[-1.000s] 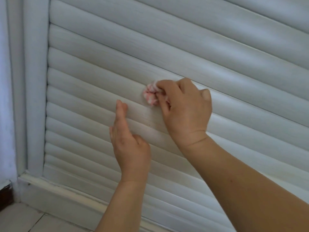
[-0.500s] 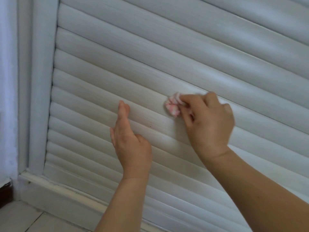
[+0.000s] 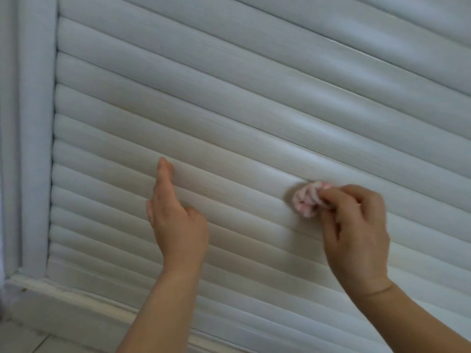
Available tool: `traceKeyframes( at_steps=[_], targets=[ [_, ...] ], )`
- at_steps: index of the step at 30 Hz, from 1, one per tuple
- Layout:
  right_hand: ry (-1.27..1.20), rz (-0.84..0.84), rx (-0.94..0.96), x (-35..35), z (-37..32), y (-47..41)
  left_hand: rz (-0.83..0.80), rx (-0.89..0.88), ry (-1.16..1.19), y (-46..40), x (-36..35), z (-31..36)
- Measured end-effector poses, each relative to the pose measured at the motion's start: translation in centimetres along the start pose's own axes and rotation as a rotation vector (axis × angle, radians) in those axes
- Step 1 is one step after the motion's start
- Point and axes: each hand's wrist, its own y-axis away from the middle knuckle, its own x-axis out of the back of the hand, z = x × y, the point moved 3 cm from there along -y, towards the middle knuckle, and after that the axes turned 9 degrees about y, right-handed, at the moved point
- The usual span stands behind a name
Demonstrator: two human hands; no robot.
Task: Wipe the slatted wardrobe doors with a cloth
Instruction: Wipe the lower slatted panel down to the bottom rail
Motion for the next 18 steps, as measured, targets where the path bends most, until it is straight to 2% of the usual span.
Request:
traceKeyframes(
  at_steps=[1, 4, 10, 12, 14, 18],
  targets=[
    [0.023, 0.072, -0.009, 0.2, 0.6, 0.1, -0.001, -0.009, -0.011, -0.1, 0.0, -0.1],
    [0.067, 0.12, -0.077, -0.8, 0.2, -1.0, -0.017, -0.015, -0.042, -0.2, 0.3, -0.4],
    [-0.154, -0.169, -0.041, -3.5, -2.8, -1.2, -0.011, -0.038, -0.04, -0.1, 0.2, -0.4],
    [-0.153, -0.175, -0.059, -2.5, -1.6, 0.0, -0.01, -0.036, -0.036, -0.1, 0.2, -0.4],
    [-0.186, -0.097, -0.091, -0.6, 0.1, 1.0, -0.011, -0.03, -0.03, 0.1, 0.1, -0.3],
    [0.037, 0.18, -0.147, 0.9, 2.7, 1.6, -0.007, -0.058, -0.026, 0.1, 0.0, -0.5]
  ],
)
